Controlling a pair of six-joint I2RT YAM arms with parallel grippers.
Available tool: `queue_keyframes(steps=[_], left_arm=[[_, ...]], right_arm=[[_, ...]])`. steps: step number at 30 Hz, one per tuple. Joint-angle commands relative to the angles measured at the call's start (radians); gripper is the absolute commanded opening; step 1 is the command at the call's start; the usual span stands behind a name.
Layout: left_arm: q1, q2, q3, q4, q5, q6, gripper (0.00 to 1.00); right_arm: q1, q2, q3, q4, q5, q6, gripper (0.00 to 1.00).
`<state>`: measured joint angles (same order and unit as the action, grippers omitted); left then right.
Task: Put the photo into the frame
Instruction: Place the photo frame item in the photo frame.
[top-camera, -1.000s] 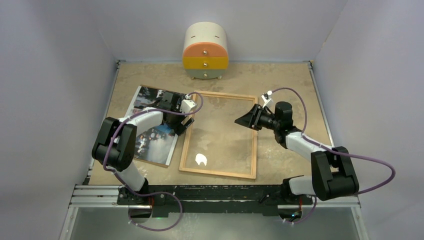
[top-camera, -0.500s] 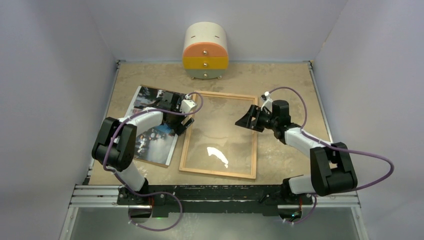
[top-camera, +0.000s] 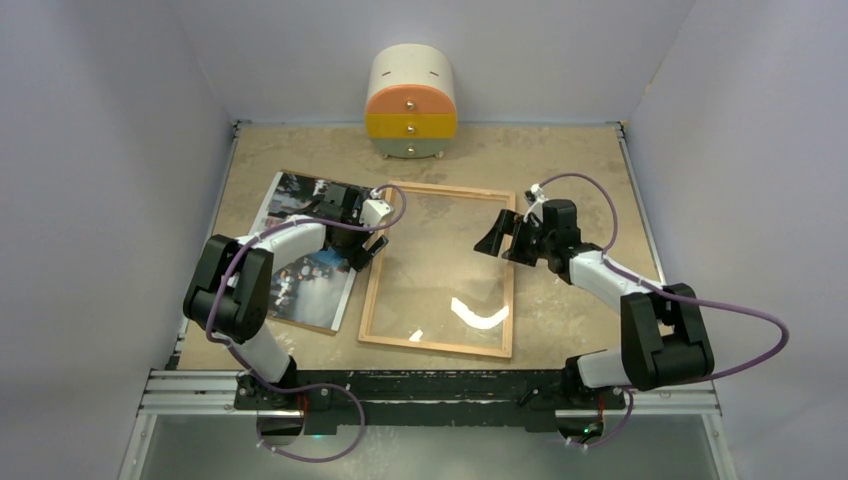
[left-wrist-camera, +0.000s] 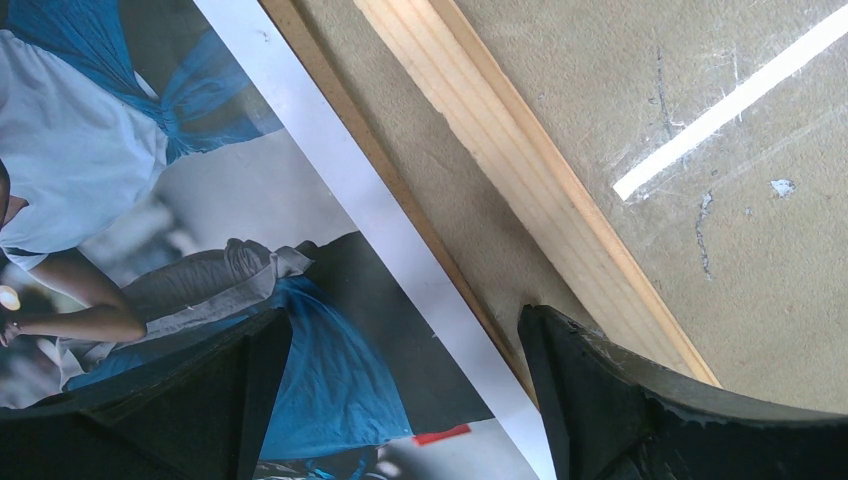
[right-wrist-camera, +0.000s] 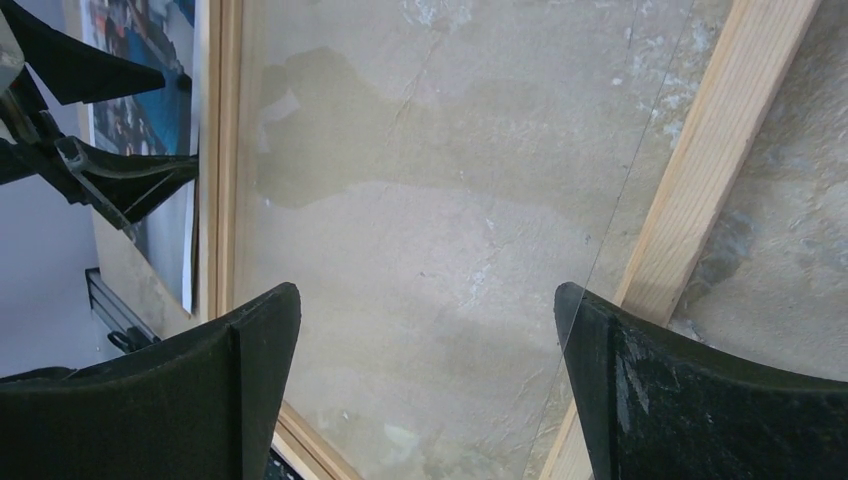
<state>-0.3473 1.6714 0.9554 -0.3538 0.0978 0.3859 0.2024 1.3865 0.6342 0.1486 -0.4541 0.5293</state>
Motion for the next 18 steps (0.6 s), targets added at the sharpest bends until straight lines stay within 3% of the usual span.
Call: queue_keyframes(steps=[1,18], left_arm=[[0.004,-0.008,-0.027,-0.009,0.006,0.019,0.91],[0.003,-0.010,-0.027,-0.010,0.005,0.017,0.94]], right_arm=[[0.000,-0.004,0.047,-0.014,0.032,-0.026,0.99],[0.002,-0.008,0.074,-0.105,0.184,-0.039,0.99]])
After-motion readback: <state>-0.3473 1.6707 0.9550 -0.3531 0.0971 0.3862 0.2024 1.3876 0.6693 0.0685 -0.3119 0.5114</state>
